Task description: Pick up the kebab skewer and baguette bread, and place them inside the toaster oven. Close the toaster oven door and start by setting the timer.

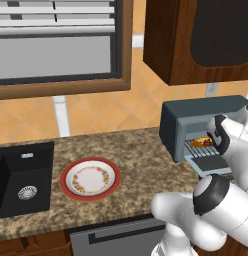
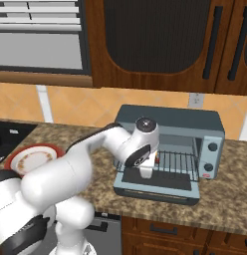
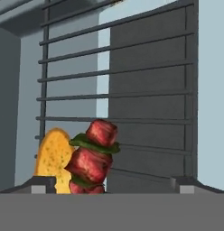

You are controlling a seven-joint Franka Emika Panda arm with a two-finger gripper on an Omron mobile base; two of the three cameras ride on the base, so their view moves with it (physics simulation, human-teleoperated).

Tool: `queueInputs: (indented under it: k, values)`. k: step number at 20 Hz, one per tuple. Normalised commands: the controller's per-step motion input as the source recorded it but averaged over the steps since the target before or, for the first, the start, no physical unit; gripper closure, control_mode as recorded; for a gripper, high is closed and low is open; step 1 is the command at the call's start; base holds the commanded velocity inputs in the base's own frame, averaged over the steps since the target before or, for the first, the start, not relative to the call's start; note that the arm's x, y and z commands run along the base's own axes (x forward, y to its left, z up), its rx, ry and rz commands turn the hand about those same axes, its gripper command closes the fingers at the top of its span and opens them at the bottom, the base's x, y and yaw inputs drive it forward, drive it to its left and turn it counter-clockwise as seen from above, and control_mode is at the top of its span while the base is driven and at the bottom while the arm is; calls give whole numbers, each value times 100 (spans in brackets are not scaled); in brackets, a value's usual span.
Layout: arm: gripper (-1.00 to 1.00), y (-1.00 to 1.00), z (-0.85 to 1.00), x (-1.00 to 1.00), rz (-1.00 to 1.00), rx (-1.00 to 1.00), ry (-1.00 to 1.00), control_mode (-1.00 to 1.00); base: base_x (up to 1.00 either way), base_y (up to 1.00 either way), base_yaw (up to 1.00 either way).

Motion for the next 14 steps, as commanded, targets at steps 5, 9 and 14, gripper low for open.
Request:
queueInputs:
  k: [5, 9, 14]
  values:
    - [-100, -41, 0, -56, 29, 0, -2, -100, 0, 0, 0]
    - [-100, -13, 0, -31, 28, -7, -13, -100, 0, 0, 0]
    - [-100, 0, -2, 0, 23, -18, -23, -100, 0, 0, 0]
